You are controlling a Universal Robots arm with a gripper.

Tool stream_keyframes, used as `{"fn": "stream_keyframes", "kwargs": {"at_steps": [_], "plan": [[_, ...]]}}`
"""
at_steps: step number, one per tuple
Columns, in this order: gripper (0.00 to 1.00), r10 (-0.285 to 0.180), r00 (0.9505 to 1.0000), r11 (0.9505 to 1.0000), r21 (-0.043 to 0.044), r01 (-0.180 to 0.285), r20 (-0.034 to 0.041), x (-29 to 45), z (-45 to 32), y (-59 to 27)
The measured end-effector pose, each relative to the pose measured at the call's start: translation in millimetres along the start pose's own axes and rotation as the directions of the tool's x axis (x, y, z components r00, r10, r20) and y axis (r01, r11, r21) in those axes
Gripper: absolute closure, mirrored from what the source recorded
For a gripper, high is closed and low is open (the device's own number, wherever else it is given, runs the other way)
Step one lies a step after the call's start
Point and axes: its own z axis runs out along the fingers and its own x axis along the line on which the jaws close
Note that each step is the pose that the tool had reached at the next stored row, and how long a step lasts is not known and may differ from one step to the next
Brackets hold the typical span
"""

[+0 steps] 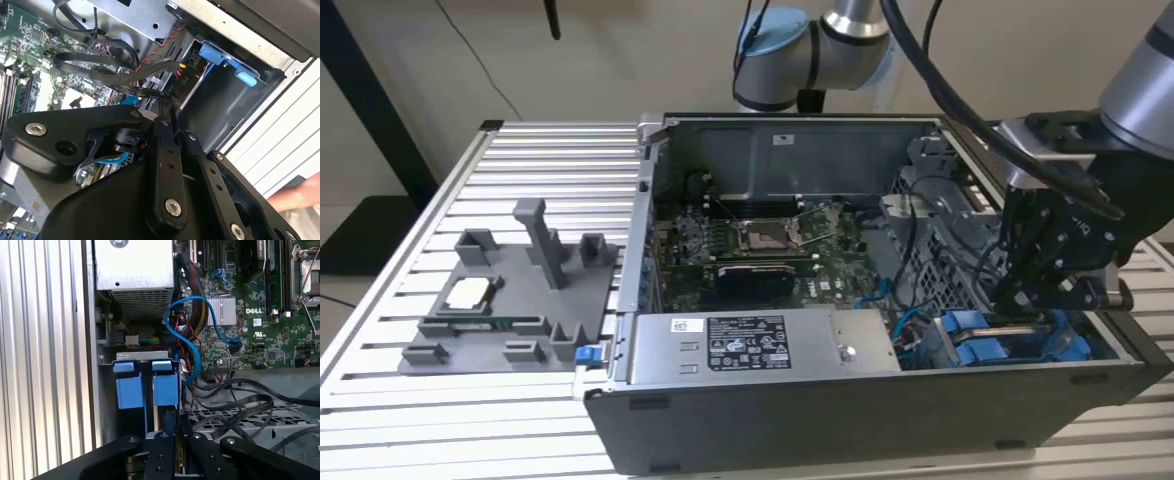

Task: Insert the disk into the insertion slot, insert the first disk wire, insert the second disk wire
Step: 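Insert the second disk wire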

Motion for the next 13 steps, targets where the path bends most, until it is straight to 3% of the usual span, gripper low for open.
{"fn": "stream_keyframes", "kwargs": {"at_steps": [13], "plan": [[0.84, 0.000, 1.0000, 1.0000, 0.0001, 0.000, -0.0008, 0.2, 6.8, -1.8]]}}
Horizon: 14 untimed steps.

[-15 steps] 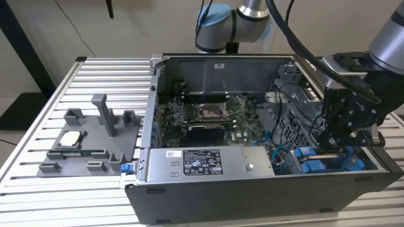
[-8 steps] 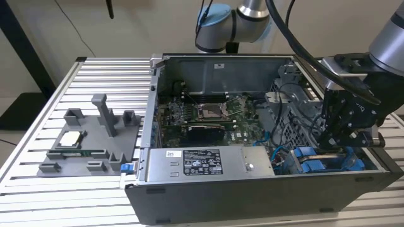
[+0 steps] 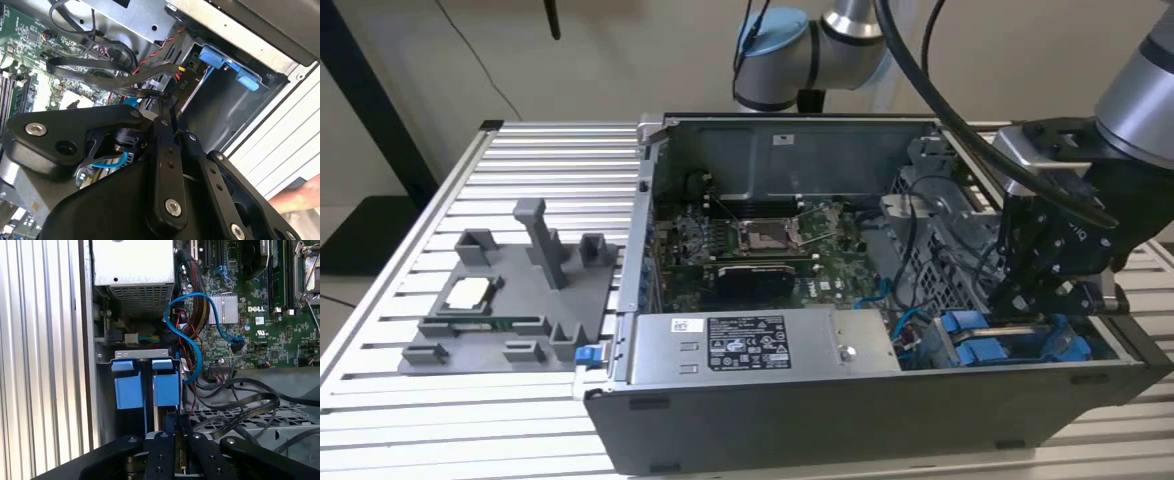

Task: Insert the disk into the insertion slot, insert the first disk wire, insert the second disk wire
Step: 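Insert the second disk wire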

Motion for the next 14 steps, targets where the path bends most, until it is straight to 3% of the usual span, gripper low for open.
{"fn": "stream_keyframes", "kwargs": {"at_steps": [3, 4, 5, 14], "plan": [[0.83, 0.000, 1.0000, 1.0000, -0.0002, 0.000, 0.0021, 0.0, -0.3, 0.0], [0.76, 0.000, 1.0000, 1.0000, -0.0002, 0.000, 0.0020, -0.1, -1.2, 0.0], [0.76, 0.000, 1.0000, 1.0000, -0.0001, 0.000, 0.0018, -0.1, -2.6, 0.1], [0.76, 0.000, 1.0000, 1.0000, -0.0002, 0.000, 0.0017, -0.9, -22.0, 1.0]]}}
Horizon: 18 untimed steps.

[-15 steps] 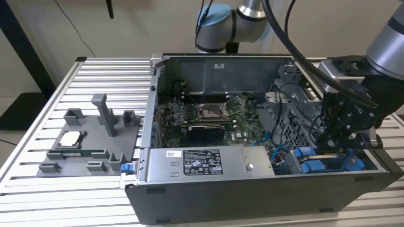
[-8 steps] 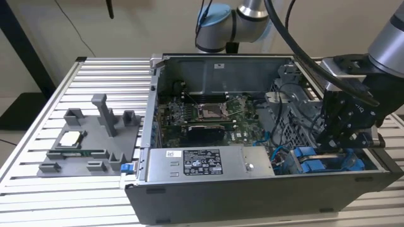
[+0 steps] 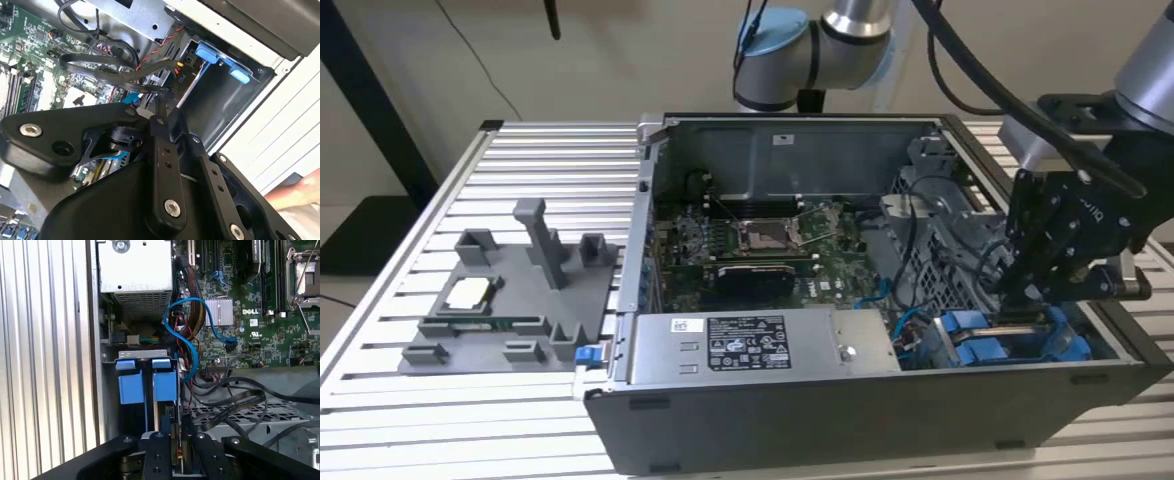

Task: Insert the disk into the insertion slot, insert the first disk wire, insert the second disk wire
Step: 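Insert the second disk wire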

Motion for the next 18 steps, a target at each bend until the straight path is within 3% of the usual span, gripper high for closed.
{"fn": "stream_keyframes", "kwargs": {"at_steps": [9, 18], "plan": [[0.76, 0.000, 1.0000, 1.0000, 0.0000, 0.000, 0.0000, -0.6, -14.3, 0.6], [0.76, 0.000, 1.0000, 1.0000, 0.0000, 0.000, 0.0000, -0.7, -17.1, 0.7]]}}
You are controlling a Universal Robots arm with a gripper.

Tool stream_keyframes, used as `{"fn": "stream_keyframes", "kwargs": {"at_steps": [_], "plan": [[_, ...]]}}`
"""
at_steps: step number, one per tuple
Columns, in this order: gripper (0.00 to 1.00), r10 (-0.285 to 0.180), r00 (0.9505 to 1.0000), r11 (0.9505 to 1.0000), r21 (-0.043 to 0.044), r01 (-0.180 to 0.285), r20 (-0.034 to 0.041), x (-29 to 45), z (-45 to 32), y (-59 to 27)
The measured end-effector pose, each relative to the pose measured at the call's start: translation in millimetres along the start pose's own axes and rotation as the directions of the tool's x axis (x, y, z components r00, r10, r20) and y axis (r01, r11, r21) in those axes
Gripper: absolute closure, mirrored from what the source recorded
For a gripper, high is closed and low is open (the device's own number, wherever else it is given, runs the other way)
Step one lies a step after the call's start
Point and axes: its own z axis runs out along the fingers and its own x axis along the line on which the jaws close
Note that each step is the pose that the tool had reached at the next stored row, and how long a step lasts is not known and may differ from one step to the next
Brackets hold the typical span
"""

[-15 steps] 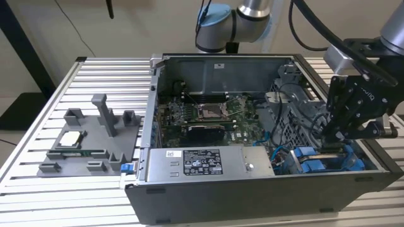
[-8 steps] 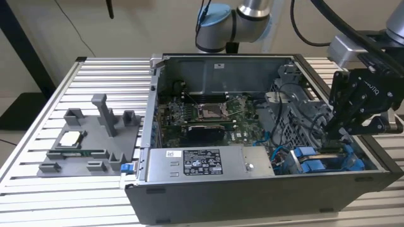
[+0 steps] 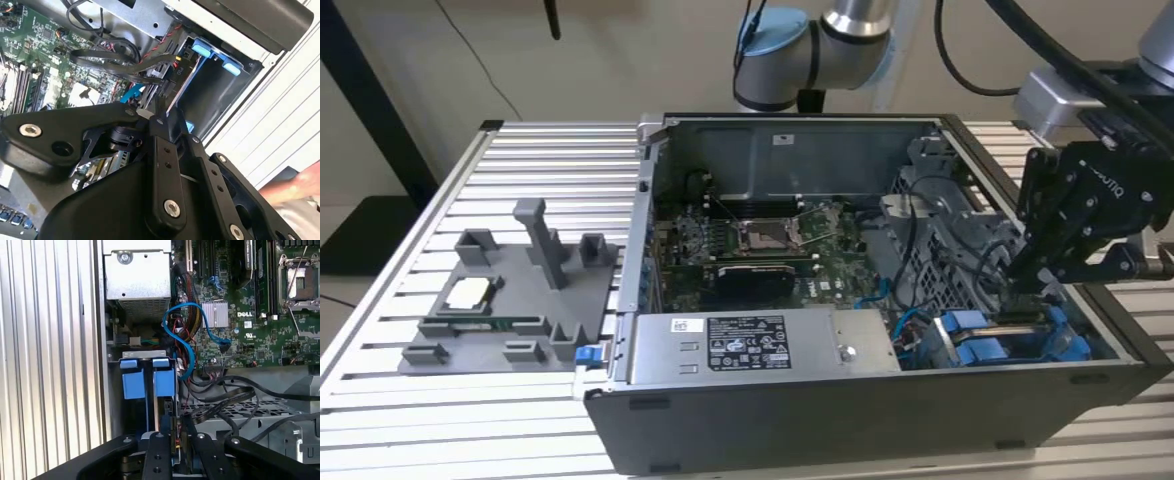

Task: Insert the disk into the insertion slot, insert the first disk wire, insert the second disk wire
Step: 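Insert the second disk wire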

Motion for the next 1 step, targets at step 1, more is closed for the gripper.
{"fn": "stream_keyframes", "kwargs": {"at_steps": [1], "plan": [[0.76, 0.000, 1.0000, 1.0000, 0.0000, 0.000, 0.0000, 0.0, 0.0, 0.0]]}}
